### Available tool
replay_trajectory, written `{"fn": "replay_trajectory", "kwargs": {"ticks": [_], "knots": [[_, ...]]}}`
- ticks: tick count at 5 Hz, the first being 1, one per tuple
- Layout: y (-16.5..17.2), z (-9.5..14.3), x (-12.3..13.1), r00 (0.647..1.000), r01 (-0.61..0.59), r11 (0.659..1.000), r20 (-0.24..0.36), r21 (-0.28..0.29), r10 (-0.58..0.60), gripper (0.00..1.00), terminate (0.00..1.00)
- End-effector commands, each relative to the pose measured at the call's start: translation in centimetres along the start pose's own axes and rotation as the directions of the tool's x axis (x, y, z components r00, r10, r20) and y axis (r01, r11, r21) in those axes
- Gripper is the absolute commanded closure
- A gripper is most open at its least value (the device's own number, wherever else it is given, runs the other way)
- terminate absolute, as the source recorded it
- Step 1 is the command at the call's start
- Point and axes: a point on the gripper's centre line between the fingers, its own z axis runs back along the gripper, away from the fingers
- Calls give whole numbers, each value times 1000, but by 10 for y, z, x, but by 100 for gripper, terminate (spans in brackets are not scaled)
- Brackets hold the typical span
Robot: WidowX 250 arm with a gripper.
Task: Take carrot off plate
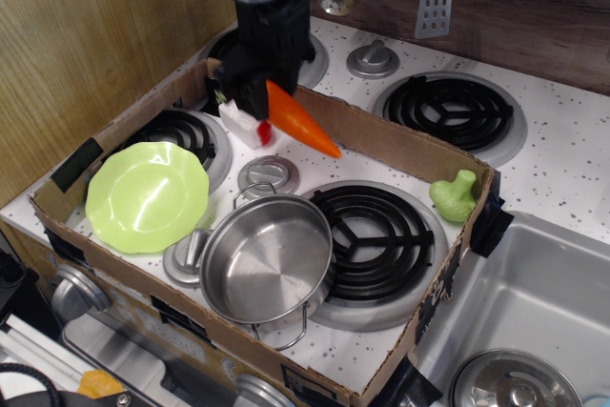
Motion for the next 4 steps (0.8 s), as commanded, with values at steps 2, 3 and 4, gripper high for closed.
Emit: {"fn": "replay_trajectory", "kwargs": {"ticks": [2, 3, 4], "knots": [[32, 1, -10, 999, 13, 987, -38, 160, -7, 0, 0], [37, 17, -10, 989, 104, 978, -121, 179, -83, 0, 0], [40, 39, -4, 978, 129, 981, -180, 142, -102, 0, 100]]}}
